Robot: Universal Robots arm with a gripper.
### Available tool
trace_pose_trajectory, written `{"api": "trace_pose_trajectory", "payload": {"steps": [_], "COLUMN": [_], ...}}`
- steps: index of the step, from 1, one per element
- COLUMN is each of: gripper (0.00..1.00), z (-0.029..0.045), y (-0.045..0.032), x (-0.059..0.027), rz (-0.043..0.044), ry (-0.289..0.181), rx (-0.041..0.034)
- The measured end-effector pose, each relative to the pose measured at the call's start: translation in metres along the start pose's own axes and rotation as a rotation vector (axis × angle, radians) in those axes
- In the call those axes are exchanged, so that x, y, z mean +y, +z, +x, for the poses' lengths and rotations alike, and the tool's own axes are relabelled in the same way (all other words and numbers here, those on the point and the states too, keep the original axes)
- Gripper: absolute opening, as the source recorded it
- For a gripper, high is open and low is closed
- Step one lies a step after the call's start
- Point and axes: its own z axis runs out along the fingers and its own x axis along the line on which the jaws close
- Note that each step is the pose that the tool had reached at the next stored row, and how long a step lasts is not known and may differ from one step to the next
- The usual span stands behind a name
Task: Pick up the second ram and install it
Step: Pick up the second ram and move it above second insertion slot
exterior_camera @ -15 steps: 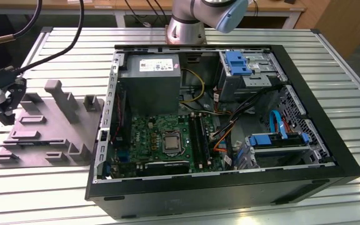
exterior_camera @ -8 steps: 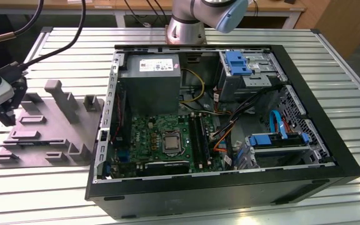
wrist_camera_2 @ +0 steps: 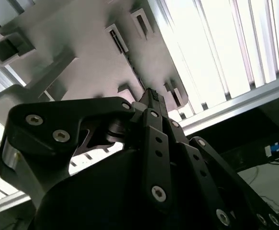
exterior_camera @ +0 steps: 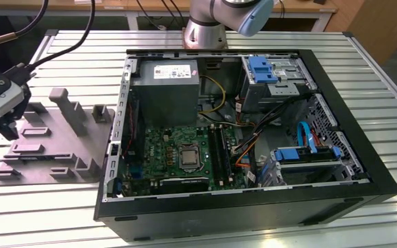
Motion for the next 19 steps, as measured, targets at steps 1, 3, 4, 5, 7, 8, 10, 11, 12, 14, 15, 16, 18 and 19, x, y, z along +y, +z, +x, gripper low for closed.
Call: {"api": "trace_pose_trajectory", "payload": {"steps": [1, 3, 4, 5, 7, 8, 10, 11, 12, 14, 15, 16, 18, 19], "gripper": [0.10, 0.10, 0.10, 0.10, 0.10, 0.10, 0.10, 0.10, 0.10, 0.10, 0.10, 0.10, 0.10, 0.10], "z": [0.0000, 0.0000, 0.0000, -0.0001, -0.0001, -0.0001, -0.0001, -0.0001, -0.0001, -0.0002, -0.0002, -0.0001, -0.0002, -0.0002], "y": [0.0002, 0.0007, 0.0010, 0.0012, 0.0018, 0.0020, 0.0025, 0.0027, 0.0030, 0.0035, 0.0037, 0.0040, 0.0044, 0.0046], "x": [0.0000, 0.0000, 0.0000, 0.0000, -0.0001, 0.0000, -0.0001, -0.0001, -0.0001, -0.0001, -0.0001, -0.0001, -0.0001, -0.0001], "rz": [0.0011, 0.0034, 0.0045, 0.0055, 0.0078, 0.0090, 0.0112, 0.0123, 0.0134, 0.0157, 0.0168, 0.0179, 0.0203, 0.0215], "ry": [-0.018, -0.054, -0.072, -0.089, -0.127, -0.145, -0.181, -0.199, -0.217, -0.254, -0.272, -0.290, -0.326, -0.345], "rx": [-0.0001, -0.0002, -0.0003, -0.0004, -0.0006, -0.0006, -0.0007, -0.0008, -0.0008, -0.0010, -0.0010, -0.0012, -0.0014, -0.0016]}}
